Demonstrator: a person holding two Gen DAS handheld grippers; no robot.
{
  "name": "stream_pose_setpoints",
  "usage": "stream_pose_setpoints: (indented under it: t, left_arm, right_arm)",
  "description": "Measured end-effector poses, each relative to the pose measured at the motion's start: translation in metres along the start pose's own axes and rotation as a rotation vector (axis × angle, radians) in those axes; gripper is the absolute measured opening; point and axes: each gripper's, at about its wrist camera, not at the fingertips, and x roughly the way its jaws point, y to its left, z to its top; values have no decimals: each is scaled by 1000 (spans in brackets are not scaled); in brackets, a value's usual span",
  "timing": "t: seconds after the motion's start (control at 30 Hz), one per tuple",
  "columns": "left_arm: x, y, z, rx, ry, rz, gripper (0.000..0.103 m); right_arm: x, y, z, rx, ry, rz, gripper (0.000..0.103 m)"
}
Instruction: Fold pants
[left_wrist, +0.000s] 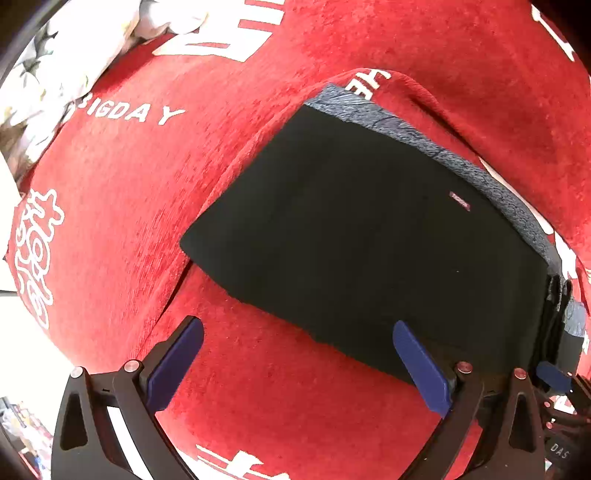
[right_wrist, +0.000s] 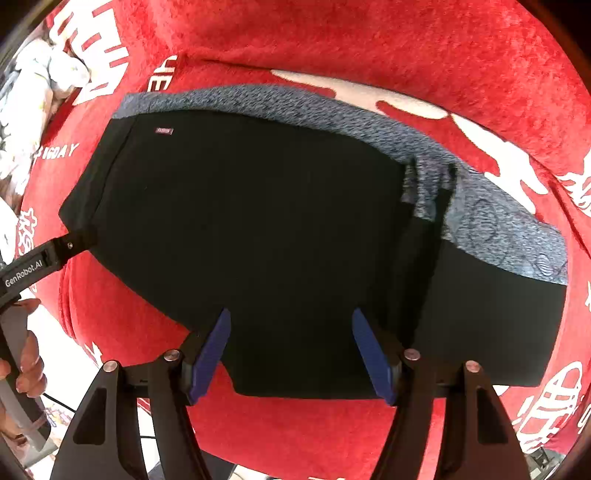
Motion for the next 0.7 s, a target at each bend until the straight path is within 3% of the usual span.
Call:
stream_pose_setpoints:
  t: [0.23,0.4,0.57,0.7]
  left_arm:
    - [5,14,1,-8,24,-29,103]
    - [5,41,5,-107,30,-219,103]
    - [16,58,4,-174,42,-476,103]
    - [30,61,5,-259,32,-565,103]
  right_arm:
    - [23,5,4,28,46,24,73]
    - [28,0,-1,38,34,47,78]
    - [33,4,-1,22,28,63,84]
    - [37,13,0,7,20,54,87]
